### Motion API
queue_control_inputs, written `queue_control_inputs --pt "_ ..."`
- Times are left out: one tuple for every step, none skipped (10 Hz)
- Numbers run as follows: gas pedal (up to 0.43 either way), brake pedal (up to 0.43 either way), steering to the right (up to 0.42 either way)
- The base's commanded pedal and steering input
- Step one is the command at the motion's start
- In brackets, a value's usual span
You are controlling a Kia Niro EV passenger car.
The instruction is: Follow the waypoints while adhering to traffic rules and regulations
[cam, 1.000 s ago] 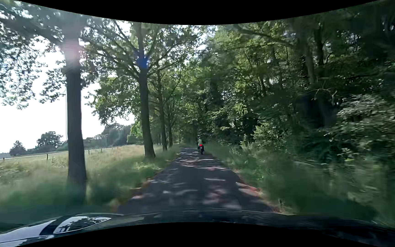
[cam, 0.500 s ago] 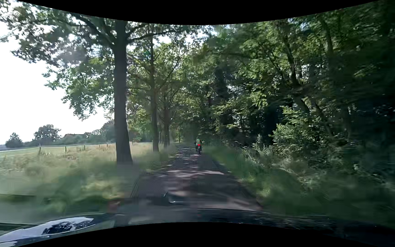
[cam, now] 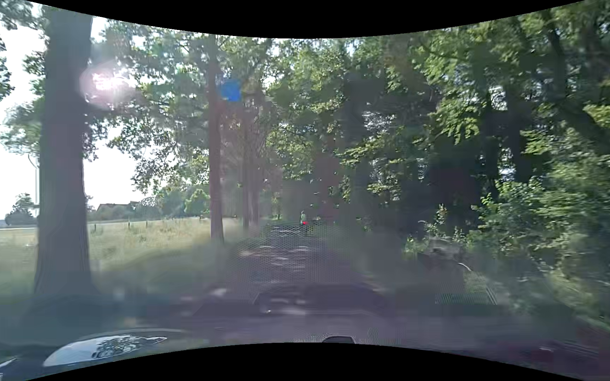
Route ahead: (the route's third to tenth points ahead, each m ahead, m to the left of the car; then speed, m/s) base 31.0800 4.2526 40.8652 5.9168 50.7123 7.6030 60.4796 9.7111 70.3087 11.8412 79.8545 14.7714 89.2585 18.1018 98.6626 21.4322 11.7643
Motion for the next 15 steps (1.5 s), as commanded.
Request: queue_control_inputs --pt "0.228 0.0 -0.017" --pt "0.228 0.0 -0.017" --pt "0.228 0.0 -0.017" --pt "0.228 0.0 -0.017" --pt "0.228 0.0 -0.017" --pt "0.228 0.0 -0.017" --pt "0.228 0.0 -0.017" --pt "0.228 0.0 -0.018" --pt "0.209 0.0 -0.018" --pt "0.197 0.0 -0.018" --pt "0.197 0.0 -0.021" --pt "0.197 0.0 -0.022" --pt "0.197 0.0 -0.023" --pt "0.197 0.0 -0.022" --pt "0.197 0.0 -0.022"
